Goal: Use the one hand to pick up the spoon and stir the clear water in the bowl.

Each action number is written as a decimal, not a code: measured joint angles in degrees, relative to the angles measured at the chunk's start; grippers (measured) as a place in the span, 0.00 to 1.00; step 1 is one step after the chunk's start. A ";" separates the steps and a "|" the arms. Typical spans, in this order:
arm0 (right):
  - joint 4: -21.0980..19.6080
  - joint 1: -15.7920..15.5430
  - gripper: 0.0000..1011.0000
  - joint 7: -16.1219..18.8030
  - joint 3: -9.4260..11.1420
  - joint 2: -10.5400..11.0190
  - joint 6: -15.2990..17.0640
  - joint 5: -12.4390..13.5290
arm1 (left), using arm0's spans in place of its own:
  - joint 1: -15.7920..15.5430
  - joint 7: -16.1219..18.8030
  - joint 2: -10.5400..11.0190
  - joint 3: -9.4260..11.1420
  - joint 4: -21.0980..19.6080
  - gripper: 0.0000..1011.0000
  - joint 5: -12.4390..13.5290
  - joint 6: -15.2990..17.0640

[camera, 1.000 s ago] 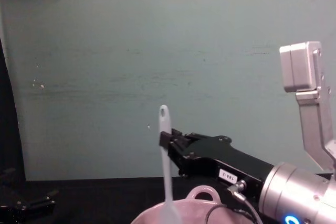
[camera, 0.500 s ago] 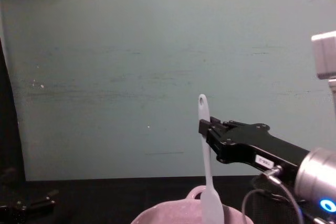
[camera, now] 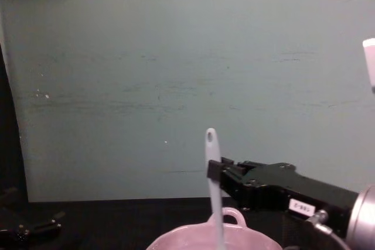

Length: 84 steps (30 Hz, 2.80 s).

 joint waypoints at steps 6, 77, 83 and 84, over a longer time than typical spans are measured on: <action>1.71 1.24 0.11 0.74 -1.93 -1.43 -0.25 0.99 | 0.00 0.00 0.00 0.00 0.00 1.00 0.00 0.00; 9.29 7.43 0.11 -0.33 11.93 4.90 12.41 22.76 | 0.00 0.00 0.00 0.00 0.00 1.00 0.00 0.00; 11.73 7.53 0.11 0.94 10.80 4.88 11.88 23.95 | 0.00 0.00 0.00 0.00 0.00 1.00 0.00 0.00; 12.11 7.53 0.11 1.03 10.56 4.89 11.81 24.20 | 0.00 0.00 0.00 0.00 0.00 1.00 0.00 0.00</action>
